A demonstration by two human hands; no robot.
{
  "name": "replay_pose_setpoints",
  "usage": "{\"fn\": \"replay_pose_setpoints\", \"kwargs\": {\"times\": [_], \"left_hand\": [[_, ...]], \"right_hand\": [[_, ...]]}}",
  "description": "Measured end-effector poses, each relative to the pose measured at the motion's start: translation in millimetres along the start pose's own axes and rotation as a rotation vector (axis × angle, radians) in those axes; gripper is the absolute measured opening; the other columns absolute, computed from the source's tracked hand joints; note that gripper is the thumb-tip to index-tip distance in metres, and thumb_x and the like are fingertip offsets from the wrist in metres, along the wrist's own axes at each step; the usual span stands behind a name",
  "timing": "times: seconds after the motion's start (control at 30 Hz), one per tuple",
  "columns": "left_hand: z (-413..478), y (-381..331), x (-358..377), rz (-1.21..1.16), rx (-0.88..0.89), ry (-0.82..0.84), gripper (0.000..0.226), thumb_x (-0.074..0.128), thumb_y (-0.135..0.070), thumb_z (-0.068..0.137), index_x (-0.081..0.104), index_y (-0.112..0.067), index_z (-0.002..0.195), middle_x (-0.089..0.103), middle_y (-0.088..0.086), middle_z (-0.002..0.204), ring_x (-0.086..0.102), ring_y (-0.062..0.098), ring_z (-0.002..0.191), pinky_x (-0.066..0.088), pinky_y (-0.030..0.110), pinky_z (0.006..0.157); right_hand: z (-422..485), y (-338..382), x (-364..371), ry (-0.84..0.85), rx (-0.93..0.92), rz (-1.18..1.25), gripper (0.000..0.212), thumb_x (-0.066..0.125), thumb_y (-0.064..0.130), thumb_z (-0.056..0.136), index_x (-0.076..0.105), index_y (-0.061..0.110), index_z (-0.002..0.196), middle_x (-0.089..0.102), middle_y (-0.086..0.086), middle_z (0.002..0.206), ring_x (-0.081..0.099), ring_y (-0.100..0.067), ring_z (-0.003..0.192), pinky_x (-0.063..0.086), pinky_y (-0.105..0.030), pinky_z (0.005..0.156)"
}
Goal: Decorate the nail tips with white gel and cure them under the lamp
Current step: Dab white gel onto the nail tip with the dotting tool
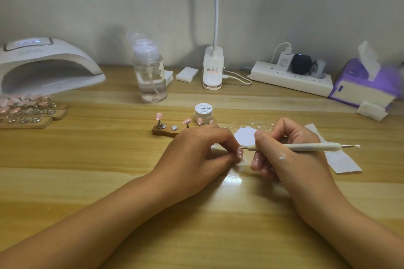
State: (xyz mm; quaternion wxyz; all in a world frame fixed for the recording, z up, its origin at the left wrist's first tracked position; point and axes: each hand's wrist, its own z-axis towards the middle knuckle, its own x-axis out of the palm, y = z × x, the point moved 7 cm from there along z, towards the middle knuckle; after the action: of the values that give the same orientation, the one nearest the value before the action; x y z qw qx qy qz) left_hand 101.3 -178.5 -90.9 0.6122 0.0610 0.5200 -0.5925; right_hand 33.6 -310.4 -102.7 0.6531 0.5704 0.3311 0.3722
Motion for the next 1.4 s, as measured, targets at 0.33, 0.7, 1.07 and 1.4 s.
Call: {"fn": "replay_pose_setpoints", "kwargs": {"times": [0.33, 0.7, 1.07, 1.4], "left_hand": [[0, 1, 0, -0.039, -0.011, -0.004, 0.009, 0.076, -0.019, 0.083, 0.072, -0.027, 0.081, 0.054, -0.03, 0.065, 0.05, -0.018, 0.064, 0.027, 0.008, 0.092], [0, 1, 1, -0.027, -0.006, -0.005, 0.008, 0.075, -0.021, 0.085, 0.072, -0.027, 0.08, 0.053, -0.036, 0.062, 0.05, -0.016, 0.065, 0.021, 0.001, 0.09], [0, -1, 0, -0.018, 0.01, -0.015, 0.007, 0.077, -0.021, 0.083, 0.072, -0.027, 0.081, 0.051, -0.034, 0.063, 0.048, -0.017, 0.063, 0.03, 0.015, 0.084], [0, 0, 0, -0.012, -0.005, -0.009, 0.009, 0.077, -0.02, 0.082, 0.072, -0.027, 0.08, 0.052, -0.027, 0.064, 0.049, -0.016, 0.061, 0.029, 0.014, 0.094]], "right_hand": [[7, 14, -24, -0.137, -0.134, 0.004, 0.034, 0.066, 0.011, 0.084, 0.048, 0.025, 0.058, 0.061, -0.01, 0.049, 0.048, -0.011, 0.039, 0.04, -0.02, 0.041], [24, -9, -34, -0.089, -0.051, -0.44, 0.019, 0.064, 0.009, 0.074, 0.047, 0.014, 0.066, 0.062, -0.01, 0.048, 0.055, -0.013, 0.04, 0.041, -0.026, 0.046], [7, 6, -13, -0.093, -0.045, 0.038, 0.033, 0.058, -0.003, 0.081, 0.039, 0.015, 0.06, 0.052, -0.009, 0.041, 0.041, -0.007, 0.032, 0.031, -0.014, 0.035], [1, 0, 0, -0.018, -0.007, -0.053, 0.025, 0.06, 0.004, 0.078, 0.041, 0.011, 0.063, 0.059, -0.011, 0.045, 0.046, -0.008, 0.035, 0.033, -0.012, 0.037]]}}
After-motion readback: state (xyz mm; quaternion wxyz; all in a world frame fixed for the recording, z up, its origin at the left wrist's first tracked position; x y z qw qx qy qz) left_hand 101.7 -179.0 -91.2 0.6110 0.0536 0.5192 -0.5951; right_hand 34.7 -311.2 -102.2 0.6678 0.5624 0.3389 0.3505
